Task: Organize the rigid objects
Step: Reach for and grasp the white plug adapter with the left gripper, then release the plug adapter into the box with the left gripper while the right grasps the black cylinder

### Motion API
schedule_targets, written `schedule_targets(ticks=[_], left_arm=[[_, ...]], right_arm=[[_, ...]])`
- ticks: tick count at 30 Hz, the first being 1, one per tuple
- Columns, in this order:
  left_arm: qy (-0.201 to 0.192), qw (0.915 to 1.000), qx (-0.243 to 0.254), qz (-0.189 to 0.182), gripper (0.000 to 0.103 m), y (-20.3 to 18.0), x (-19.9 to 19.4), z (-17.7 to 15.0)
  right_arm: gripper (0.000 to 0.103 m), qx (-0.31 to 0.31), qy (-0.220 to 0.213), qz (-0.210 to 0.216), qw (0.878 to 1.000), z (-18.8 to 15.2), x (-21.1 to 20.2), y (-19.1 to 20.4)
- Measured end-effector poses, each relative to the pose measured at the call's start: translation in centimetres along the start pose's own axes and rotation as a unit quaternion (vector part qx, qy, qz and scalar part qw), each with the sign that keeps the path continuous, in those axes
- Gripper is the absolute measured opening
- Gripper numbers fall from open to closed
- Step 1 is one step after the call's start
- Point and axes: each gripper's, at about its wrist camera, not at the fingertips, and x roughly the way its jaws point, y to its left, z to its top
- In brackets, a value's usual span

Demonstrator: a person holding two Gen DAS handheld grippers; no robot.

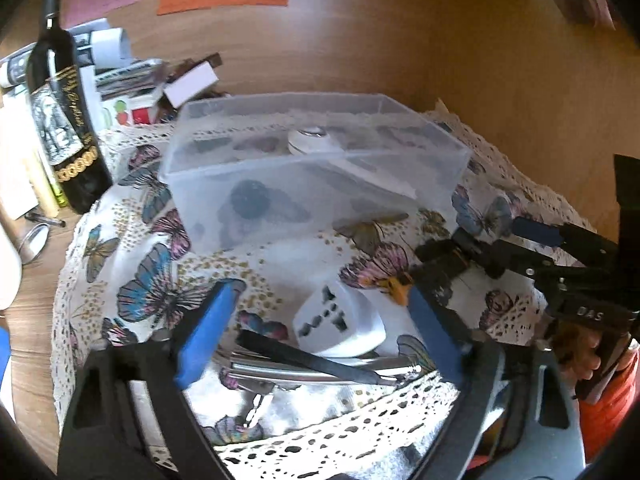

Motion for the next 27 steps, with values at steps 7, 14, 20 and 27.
schedule_targets(ticks=[7,14,20,27], left_arm=[[0.027,0.9995,0.012,-0.010,0.064,-0.6,1.5,-0.7],[0.022,0.9995,0.015,-0.014,0.049,-0.6,1.5,-0.6],[0.000,0.9999,0.003,-0.013,0.049,-0.2,0.3,0.1],[-0.044,0.9990,-0.002,-0.009,0.049,0.1,-2.5,1.9]], right_arm=[[0.051,-0.004,0.014,0.016,1.000,-0.2,1.4,0.5],[0.026,0.003,0.035,0.031,0.999,0.3,3.2,0.2],[0.022,0.013,0.023,0.039,0.999,0.5,2.5,0.0],[0.022,0.014,-0.020,0.032,0.999,1.8,0.4,0.0]])
